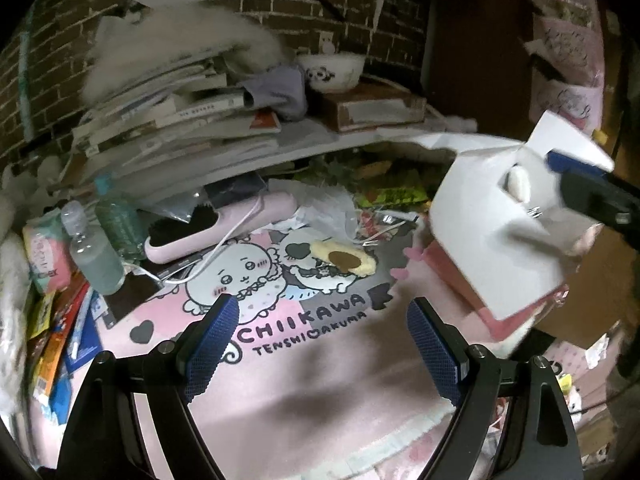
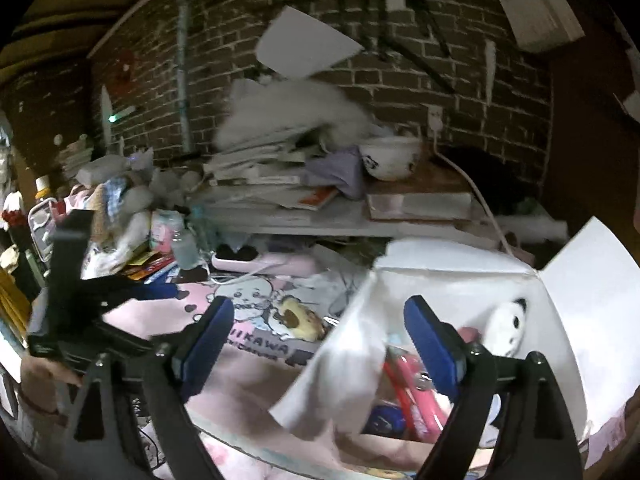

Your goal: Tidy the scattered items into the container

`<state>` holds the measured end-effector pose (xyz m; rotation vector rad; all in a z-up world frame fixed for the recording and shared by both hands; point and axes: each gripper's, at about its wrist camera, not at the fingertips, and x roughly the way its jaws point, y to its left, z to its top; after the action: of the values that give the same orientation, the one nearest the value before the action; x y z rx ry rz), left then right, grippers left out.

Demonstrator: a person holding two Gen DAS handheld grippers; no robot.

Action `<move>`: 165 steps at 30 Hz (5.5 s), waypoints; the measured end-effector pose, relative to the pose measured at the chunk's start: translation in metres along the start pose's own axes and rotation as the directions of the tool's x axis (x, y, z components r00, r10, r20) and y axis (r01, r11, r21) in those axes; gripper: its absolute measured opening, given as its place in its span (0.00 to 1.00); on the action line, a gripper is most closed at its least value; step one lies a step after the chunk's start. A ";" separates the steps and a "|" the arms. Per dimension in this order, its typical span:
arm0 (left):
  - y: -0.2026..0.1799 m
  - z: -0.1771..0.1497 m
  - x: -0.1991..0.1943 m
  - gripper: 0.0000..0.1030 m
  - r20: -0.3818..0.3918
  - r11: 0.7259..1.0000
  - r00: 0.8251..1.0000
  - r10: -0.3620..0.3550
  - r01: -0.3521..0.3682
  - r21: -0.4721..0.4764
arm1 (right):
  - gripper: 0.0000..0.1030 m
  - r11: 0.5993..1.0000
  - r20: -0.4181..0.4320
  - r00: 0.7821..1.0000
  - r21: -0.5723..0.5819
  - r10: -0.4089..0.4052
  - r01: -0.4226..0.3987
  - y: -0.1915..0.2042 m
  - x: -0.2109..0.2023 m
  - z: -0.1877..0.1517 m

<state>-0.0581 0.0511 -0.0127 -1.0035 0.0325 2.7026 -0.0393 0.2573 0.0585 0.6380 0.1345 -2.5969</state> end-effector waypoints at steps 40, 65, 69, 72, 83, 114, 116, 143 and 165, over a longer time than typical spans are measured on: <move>-0.018 0.026 0.116 0.52 -0.159 0.996 0.985 -0.069 0.078 0.047 | 0.84 0.983 0.014 0.998 0.173 0.055 -0.057 -0.045 -0.007 -0.023; -0.029 0.034 -0.024 0.52 0.009 0.995 1.000 -0.027 0.026 0.093 | 0.85 0.983 -0.012 0.999 0.179 -0.039 0.041 -0.045 0.012 -0.025; -0.037 0.037 -0.035 0.52 0.030 0.993 0.999 -0.037 0.034 0.109 | 0.85 0.978 -0.002 0.998 0.201 -0.060 0.059 -0.052 0.006 -0.025; -0.046 0.042 -0.042 0.52 0.046 0.990 0.997 -0.065 0.059 0.128 | 0.85 0.974 0.007 0.997 0.213 -0.076 0.072 -0.058 0.000 -0.025; -0.097 0.071 -0.042 0.52 0.024 0.953 0.974 -0.224 0.214 0.212 | 0.85 0.962 0.042 0.990 0.243 -0.136 0.122 -0.082 -0.028 -0.028; -0.145 0.110 0.063 0.54 -0.227 0.911 0.896 -0.382 0.407 0.071 | 0.94 0.965 0.210 0.975 0.236 0.067 -0.117 -0.106 -0.070 -0.006; -0.147 0.109 0.062 0.56 -0.225 0.915 0.903 -0.366 0.394 0.090 | 0.94 0.967 0.207 0.976 0.228 0.064 -0.112 -0.104 -0.071 -0.005; -0.105 0.092 -0.012 0.77 -0.065 0.988 0.994 -0.087 0.094 0.125 | 1.00 0.967 0.085 0.996 0.254 -0.001 -0.020 -0.085 -0.052 0.002; -0.071 0.070 -0.061 0.88 0.013 0.992 0.992 0.125 -0.125 0.001 | 1.00 0.924 -0.079 0.981 0.332 -0.175 0.191 -0.058 -0.027 0.011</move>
<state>-0.0403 0.1130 0.0848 -1.0160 0.0994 2.8210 -0.0493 0.3181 0.0794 0.8438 -0.2581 -2.8136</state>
